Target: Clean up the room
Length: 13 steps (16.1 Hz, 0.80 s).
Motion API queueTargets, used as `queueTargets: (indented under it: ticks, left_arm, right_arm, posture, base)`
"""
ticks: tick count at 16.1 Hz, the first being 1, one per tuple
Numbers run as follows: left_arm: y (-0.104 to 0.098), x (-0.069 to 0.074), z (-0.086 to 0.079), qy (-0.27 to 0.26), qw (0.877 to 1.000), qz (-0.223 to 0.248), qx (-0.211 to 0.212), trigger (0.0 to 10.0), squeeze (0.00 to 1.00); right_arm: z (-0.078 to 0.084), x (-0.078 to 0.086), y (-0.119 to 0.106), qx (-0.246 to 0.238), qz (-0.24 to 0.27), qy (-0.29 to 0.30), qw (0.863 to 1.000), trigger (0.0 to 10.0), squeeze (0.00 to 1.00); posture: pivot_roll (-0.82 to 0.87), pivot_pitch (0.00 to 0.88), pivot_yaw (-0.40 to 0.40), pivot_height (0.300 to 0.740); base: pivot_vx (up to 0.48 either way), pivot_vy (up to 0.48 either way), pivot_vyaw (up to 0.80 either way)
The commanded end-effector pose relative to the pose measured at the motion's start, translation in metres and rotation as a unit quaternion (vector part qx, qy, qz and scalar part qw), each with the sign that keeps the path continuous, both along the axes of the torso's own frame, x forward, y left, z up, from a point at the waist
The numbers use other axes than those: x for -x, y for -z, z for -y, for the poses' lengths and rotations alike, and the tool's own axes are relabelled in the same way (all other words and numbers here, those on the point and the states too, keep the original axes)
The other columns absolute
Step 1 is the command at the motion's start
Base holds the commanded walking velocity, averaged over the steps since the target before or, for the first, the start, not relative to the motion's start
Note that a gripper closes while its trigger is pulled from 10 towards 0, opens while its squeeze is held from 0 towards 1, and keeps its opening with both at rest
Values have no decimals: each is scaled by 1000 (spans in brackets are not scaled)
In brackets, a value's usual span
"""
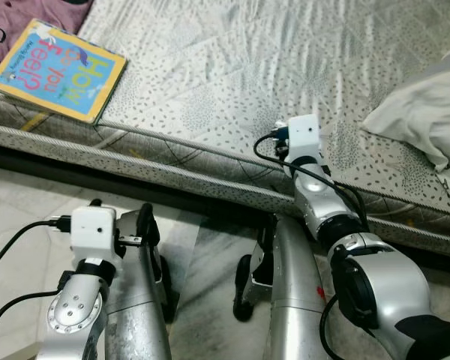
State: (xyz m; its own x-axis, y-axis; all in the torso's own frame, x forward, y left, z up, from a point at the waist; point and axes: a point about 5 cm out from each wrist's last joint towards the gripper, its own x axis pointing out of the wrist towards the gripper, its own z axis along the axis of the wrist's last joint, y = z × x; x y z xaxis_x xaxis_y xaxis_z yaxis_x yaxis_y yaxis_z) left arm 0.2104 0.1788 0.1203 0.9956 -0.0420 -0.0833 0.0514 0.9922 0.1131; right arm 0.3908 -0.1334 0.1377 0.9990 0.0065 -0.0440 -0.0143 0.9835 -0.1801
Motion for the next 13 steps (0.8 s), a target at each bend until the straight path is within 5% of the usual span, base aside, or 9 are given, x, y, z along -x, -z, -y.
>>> queueTargets:
  ticks: [1, 5, 9, 12, 13]
  left_arm:
    - [0, -1, 4, 31, 999, 3, -6, 10000, 0]
    - [-4, -13, 20, 106, 994, 31, -24, 10000, 0]
    - [2, -24, 29, 125, 992, 29, -14, 10000, 0]
    - [7, -32, 32, 128, 991, 33, -9, 10000, 0]
    - [10, -35, 31, 116, 993, 31, 1, 10000, 0]
  right_arm:
    - [12, 9, 27, -12, -61, 22, 998, 0, 0]
    - [14, 7, 22, -31, -53, 10, 998, 0, 0]
    - [31, 16, 32, -36, -54, -24, 998, 0, 0]
    - [68, 42, 48, -32, -45, -41, 998, 0, 0]
    - [80, 62, 51, -30, -27, -44, 998, 0, 0]
  posture:
    - [209, 255, -75, 514]
    - [171, 203, -58, 514]
    - [110, 158, -38, 514]
    - [59, 116, -24, 514]
    - [26, 93, -11, 514]
  base:
    - [0, 0, 0]
    - [0, 0, 0]
    - [0, 0, 0]
    - [0, 0, 0]
    - [0, 0, 0]
